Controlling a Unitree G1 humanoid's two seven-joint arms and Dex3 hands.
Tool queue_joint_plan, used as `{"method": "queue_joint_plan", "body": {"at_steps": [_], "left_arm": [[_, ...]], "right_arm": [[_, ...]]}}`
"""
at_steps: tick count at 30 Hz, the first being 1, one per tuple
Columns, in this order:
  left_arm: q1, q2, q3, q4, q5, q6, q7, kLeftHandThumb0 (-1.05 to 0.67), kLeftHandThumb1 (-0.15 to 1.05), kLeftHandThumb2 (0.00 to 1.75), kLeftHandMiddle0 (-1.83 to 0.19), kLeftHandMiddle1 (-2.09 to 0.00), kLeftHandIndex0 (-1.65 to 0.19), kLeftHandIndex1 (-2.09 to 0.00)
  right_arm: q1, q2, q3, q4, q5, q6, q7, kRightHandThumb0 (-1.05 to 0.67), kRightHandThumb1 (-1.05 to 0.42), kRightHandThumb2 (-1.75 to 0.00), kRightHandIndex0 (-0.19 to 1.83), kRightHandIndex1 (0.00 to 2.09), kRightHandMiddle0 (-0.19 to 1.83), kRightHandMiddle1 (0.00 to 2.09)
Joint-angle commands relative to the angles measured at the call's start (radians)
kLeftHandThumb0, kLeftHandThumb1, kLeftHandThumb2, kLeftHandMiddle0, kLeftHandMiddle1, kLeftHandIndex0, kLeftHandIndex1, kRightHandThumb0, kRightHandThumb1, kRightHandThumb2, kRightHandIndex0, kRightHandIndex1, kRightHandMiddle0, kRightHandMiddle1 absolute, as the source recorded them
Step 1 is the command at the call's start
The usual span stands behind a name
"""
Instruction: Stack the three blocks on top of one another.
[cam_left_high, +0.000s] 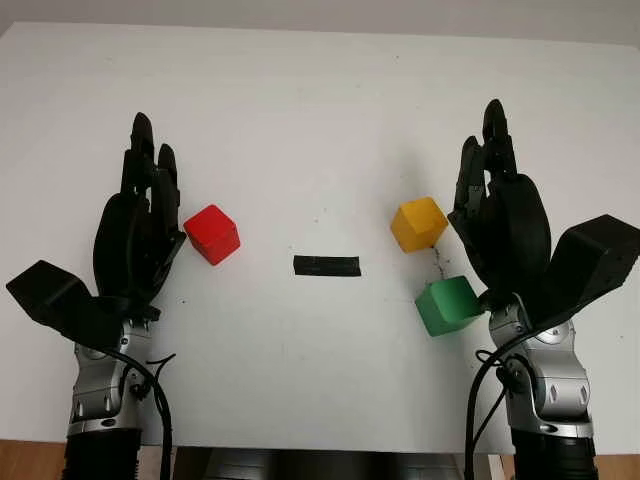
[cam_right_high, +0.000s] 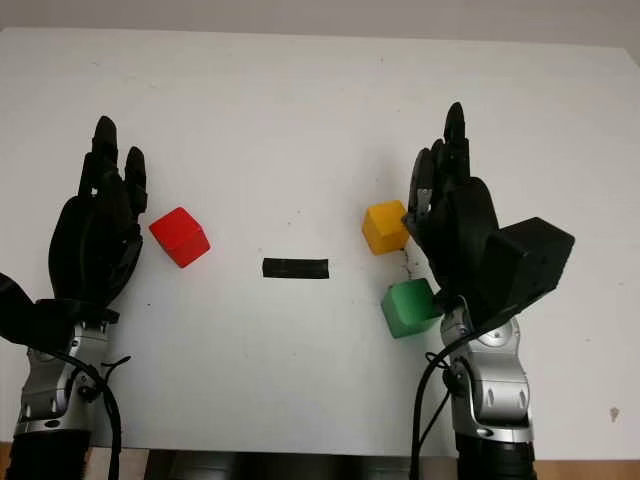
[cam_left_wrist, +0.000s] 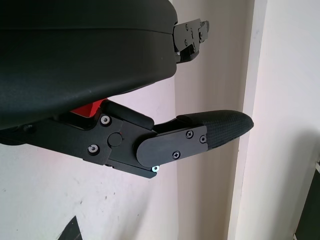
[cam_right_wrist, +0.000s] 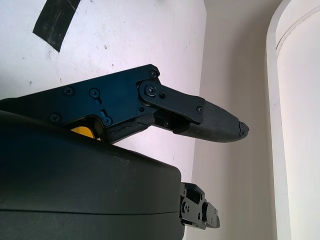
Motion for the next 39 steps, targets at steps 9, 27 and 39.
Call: {"method": "queue_joint_plan", "body": {"at_steps": [9,27,39], "left_arm": [[-0.003,-0.001,-0.003,-0.011,0.003,-0.004,0.006,-0.78,1.05,0.64,0.19,0.00,0.19,0.00],[-0.001,-0.008,-0.011,0.003,0.016,-0.029,0.017,-0.80,1.05,0.63,0.19,0.00,0.19,0.00],[0.008,-0.009,-0.010,-0.008,0.014,-0.027,0.020,-0.78,1.05,0.64,0.19,0.00,0.19,0.00]], "right_arm": [[0.002,-0.004,-0.002,0.005,-0.006,-0.012,-0.001,-0.70,-1.05,-0.73,-0.19,0.00,-0.19,0.00],[-0.162,-0.224,-0.050,-0.053,-0.088,0.026,0.070,-0.80,-1.04,-0.12,-0.07,0.07,-0.04,0.08],[-0.285,-0.514,-0.010,0.037,-0.266,-0.024,0.233,-0.70,-0.81,-0.04,0.26,0.29,0.04,0.56]]}}
